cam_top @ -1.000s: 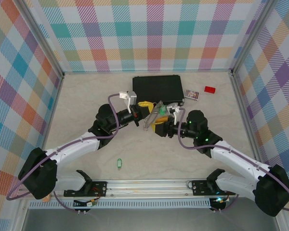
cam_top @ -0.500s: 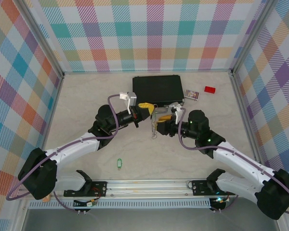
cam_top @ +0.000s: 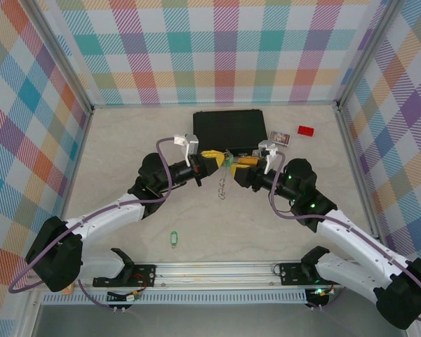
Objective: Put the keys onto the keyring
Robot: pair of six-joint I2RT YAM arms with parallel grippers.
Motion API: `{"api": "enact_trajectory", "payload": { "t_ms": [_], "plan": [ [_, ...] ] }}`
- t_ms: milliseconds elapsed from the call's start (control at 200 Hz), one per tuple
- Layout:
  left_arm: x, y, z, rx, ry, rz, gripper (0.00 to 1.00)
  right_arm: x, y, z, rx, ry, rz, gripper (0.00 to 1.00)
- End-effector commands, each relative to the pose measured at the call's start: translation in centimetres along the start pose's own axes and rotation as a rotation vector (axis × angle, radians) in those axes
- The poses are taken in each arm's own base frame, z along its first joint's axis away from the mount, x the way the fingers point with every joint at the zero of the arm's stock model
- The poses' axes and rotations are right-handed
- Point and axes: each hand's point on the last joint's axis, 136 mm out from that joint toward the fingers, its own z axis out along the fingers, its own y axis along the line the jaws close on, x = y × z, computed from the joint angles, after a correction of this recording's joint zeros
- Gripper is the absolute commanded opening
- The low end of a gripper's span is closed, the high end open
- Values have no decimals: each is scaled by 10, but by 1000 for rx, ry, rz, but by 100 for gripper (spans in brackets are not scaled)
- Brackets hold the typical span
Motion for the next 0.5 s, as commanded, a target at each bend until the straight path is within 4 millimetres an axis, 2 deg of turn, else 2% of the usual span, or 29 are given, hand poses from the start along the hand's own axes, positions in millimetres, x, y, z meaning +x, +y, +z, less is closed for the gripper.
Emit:
{"api": "enact_trajectory", "payload": {
  "t_ms": [0,295,495],
  "plan": [
    [-18,-28,-5,81,-62,40,0,-31,24,-1,-109,-73,-5,46],
    [-18,-32,-6,89,-40,43,0,-41,24,1,-159,-19,3,40],
    [-8,-31,-8,66,50,84,0,-44,23,-2,-151,46,-23,41]
  ]
}}
